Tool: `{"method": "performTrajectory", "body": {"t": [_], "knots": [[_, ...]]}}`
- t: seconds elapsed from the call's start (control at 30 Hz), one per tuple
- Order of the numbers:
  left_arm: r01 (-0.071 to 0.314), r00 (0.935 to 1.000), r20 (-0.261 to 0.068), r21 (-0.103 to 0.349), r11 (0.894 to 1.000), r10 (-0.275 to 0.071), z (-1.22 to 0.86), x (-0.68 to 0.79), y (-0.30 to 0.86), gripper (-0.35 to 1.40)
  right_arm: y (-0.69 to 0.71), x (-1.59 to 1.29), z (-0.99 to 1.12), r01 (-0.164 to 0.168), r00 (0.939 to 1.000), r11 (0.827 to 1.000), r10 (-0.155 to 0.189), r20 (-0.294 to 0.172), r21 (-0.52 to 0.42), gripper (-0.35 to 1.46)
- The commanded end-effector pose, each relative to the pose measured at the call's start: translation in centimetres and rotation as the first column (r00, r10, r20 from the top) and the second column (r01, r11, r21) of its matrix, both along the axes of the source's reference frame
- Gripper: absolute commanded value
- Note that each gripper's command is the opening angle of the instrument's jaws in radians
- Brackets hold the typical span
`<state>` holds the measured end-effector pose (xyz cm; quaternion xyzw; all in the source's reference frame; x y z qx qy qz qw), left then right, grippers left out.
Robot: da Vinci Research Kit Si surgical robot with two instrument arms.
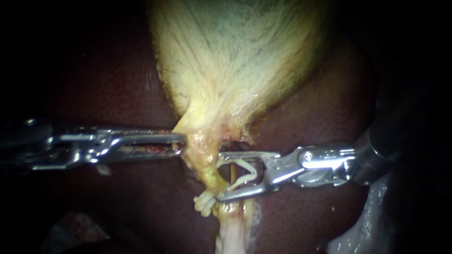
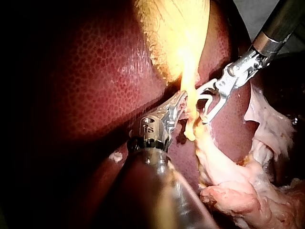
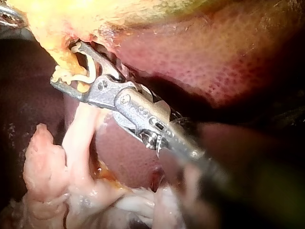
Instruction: Clipping third clip left tube
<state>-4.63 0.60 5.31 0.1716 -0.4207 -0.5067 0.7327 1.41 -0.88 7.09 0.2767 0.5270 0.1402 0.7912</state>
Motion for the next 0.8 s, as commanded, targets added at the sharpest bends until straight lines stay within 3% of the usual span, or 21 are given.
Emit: {"method": "performTrajectory", "body": {"t": [0.03, 0.3, 0.67, 0.8], "knots": [[0.000, 1.0000, 0.000, -0.001, 1.000, 0.000, 0.01, -0.01, 0.00, -0.35, -0.03, 0.02, 0.01, 0.003, 1.0000, 1.000, -0.003, 0.001, -0.002, 0.58], [0.000, 1.0000, -0.001, -0.001, 1.000, 0.000, 0.03, -0.04, 0.01, -0.35, -0.16, 0.21, -0.02, 0.023, 0.9997, 1.000, -0.023, -0.005, 0.000, 0.59], [-0.001, 1.0000, 0.001, -0.001, 1.000, 0.001, 0.05, -0.06, 0.01, -0.35, -0.17, 0.33, -0.04, 0.044, 0.9989, 0.999, -0.044, -0.017, 0.013, 0.57], [-0.001, 1.0000, 0.000, -0.001, 1.000, 0.001, 0.07, -0.06, 0.02, -0.35, -0.17, 0.35, -0.05, 0.063, 0.9971, 0.998, -0.061, -0.044, 0.025, 0.56]]}}
